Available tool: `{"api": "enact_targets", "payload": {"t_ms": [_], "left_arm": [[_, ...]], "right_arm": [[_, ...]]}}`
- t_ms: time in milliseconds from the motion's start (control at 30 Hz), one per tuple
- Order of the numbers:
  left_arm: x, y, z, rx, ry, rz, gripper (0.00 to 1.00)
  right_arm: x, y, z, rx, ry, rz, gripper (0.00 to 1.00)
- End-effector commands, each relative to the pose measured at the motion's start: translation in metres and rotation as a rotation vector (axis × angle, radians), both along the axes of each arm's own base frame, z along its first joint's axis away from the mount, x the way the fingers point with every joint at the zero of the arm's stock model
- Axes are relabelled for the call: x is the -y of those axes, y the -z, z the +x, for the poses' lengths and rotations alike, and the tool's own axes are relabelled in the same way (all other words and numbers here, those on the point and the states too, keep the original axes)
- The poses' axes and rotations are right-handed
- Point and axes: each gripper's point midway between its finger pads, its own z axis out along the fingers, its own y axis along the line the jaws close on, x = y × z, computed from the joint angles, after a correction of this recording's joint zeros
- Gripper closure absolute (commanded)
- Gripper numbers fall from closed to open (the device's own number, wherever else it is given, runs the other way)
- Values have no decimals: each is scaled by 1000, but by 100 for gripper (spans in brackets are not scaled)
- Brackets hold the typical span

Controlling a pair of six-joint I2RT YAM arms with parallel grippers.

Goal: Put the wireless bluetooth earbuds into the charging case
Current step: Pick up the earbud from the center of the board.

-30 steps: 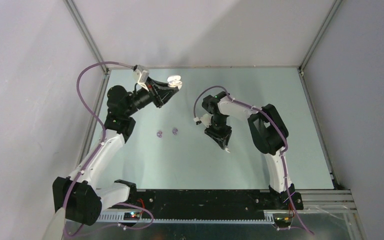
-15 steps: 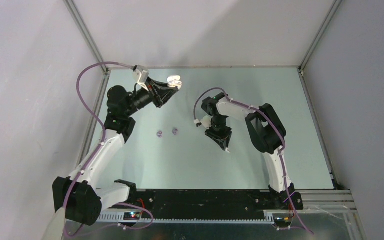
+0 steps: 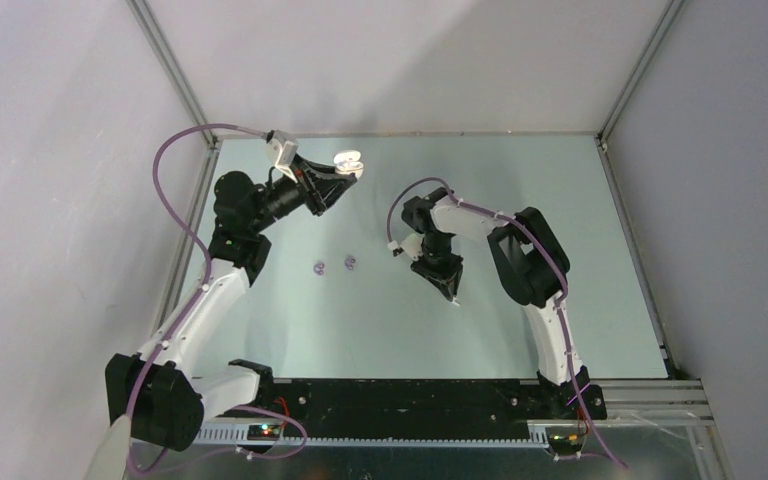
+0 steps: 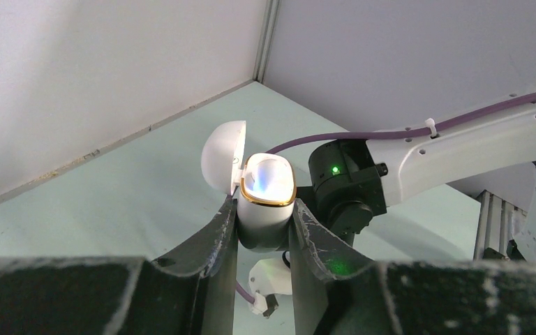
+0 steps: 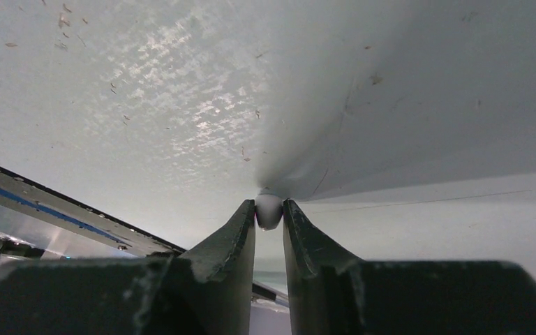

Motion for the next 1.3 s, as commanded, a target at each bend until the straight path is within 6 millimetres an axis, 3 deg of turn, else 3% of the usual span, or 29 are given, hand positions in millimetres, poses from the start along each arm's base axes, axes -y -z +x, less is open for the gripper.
{"api": "enact_targets", "payload": {"t_ms": [0,67,167,333,467,500,667,733,1000,1267], "left_arm": [[-6,-13,4,71,-29,5,100],[-5,-11,6,67,-29,5,100],[-3,-13,9,67,-26,-1,100],[9,-23,22,64,-13,-30,100],[25,-35,32,111,-19,-41,100],[27,-36,35,122,-25,-41,100],[54,-44,43,190,8,-42,100],[64,-45,44,215,25,-35,100],[77,-53,51,334,-45,6,100],[83,-52,44,406,-20,43,100]], "right_arm": [[3,2,-2,-5,-17,-29,78],[2,-5,2,13,-12,-12,86],[-1,-35,19,103,31,70,100],[-2,-105,50,269,186,246,100],[5,-192,95,500,469,449,100],[4,-225,108,593,516,522,100],[0,-332,131,780,800,846,100],[-3,-359,133,830,841,946,100],[-14,-423,126,969,899,1140,100],[-45,-438,120,1049,812,1182,100]]}}
